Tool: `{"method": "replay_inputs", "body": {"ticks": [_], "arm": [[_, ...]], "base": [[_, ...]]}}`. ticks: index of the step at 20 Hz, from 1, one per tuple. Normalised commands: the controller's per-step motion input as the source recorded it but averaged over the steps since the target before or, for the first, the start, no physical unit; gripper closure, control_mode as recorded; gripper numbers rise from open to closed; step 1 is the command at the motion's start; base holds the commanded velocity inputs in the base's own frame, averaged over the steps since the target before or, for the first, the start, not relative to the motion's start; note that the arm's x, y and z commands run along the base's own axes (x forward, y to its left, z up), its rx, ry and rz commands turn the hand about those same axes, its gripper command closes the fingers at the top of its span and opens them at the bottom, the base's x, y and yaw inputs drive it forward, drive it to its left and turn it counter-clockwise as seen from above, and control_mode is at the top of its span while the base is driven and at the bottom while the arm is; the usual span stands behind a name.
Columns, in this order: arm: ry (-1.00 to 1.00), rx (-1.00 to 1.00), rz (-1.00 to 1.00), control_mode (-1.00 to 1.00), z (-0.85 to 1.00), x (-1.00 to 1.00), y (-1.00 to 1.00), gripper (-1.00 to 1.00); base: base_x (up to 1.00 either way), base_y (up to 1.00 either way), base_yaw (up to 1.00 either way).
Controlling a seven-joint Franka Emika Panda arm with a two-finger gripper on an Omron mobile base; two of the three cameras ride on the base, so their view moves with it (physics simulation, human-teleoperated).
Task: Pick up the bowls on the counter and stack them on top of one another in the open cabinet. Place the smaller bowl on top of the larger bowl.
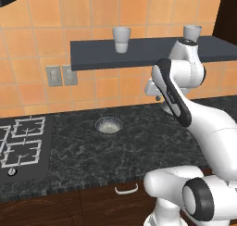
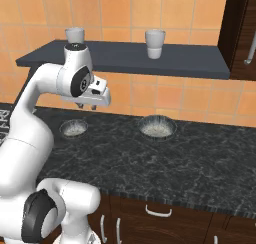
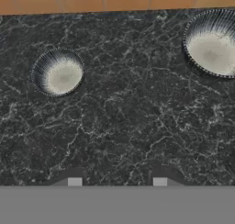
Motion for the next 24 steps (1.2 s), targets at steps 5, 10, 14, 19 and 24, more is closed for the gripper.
{"method": "replay_inputs", "body": {"ticks": [5, 10, 14, 19, 24], "arm": [[-0.07, 0.0, 0.0, -1.0, 0.0, -0.44, -0.04, -1.0], [-0.04, 0.01, -0.05, -1.0, -0.16, -0.85, -0.3, -1.0], [-0.08, 0.01, -0.12, -1.0, -0.43, -0.32, -0.04, -1.0], [-0.03, 0.0, -0.11, -1.0, -0.42, 0.09, 0.12, -1.0], [0.0, 0.0, -0.08, -1.0, -0.13, 0.49, 0.32, -1.0]], "base": [[0.0, 0.0, 0.0], [0.0, 0.0, 0.0], [0.0, 0.0, 0.0], [0.0, 0.0, 0.0], [0.0, 0.0, 0.0]]}}
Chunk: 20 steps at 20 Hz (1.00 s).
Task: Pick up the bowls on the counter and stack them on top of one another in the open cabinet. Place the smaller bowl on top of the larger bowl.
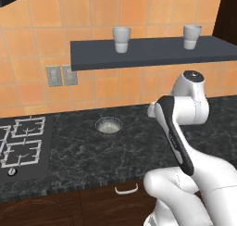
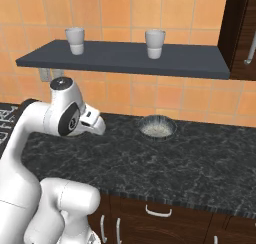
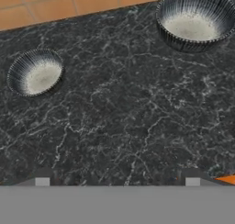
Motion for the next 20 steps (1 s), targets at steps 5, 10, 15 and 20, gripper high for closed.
{"method": "replay_inputs", "body": {"ticks": [5, 10, 15, 20], "arm": [[0.0, 0.0, -0.05, -1.0, -0.15, 0.39, 0.61, -1.0], [0.04, 0.05, 0.01, -1.0, -0.23, 0.41, 0.47, -1.0], [0.06, 0.24, 0.03, -1.0, -0.28, 0.35, 0.08, -1.0], [0.11, 0.13, 0.0, -1.0, -0.25, 0.45, 0.17, -1.0]], "base": [[0.0, 0.0, 0.0], [0.0, 0.0, 0.0], [0.0, 0.0, 0.0], [0.0, 0.0, 0.0]]}}
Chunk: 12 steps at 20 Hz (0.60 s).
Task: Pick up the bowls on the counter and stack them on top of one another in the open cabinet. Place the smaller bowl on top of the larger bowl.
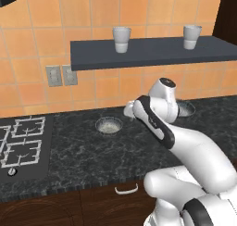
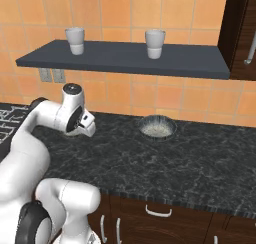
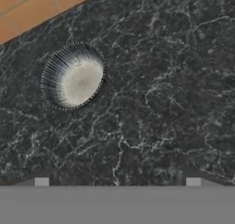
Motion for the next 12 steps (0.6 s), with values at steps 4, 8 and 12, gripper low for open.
{"method": "replay_inputs", "body": {"ticks": [4, 8, 12], "arm": [[0.05, 0.0, 0.0, -1.0, -0.16, 0.35, 0.27, -1.0], [0.02, 0.0, 0.0, -1.0, -0.28, 0.38, 0.26, -1.0], [0.0, 0.0, 0.0, -1.0, -0.34, 0.39, 0.06, -1.0]], "base": [[0.0, 0.0, 0.0], [0.0, 0.0, 0.0], [0.0, 0.0, 0.0]]}}
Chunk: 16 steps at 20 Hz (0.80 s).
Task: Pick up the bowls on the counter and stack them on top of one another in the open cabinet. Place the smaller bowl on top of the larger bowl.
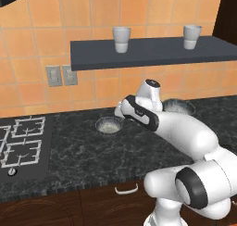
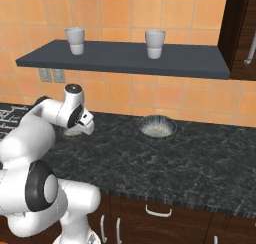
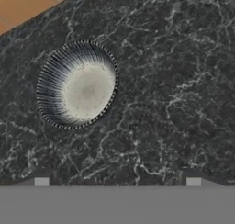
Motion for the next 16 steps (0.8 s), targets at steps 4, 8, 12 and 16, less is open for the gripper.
{"method": "replay_inputs", "body": {"ticks": [4, 8, 12, 16], "arm": [[0.0, 0.0, 0.0, -1.0, -0.35, 0.34, 0.02, -1.0], [0.01, 0.0, 0.0, -1.0, -0.25, 0.31, 0.2, -1.0], [0.01, -0.01, 0.0, -1.0, -0.17, 0.3, 0.25, -1.0], [0.0, 0.0, 0.0, -1.0, -0.24, 0.31, 0.02, -1.0]], "base": [[0.0, 0.0, 0.0], [0.0, 0.0, 0.0], [0.0, 0.0, 0.0], [0.0, 0.0, 0.0]]}}
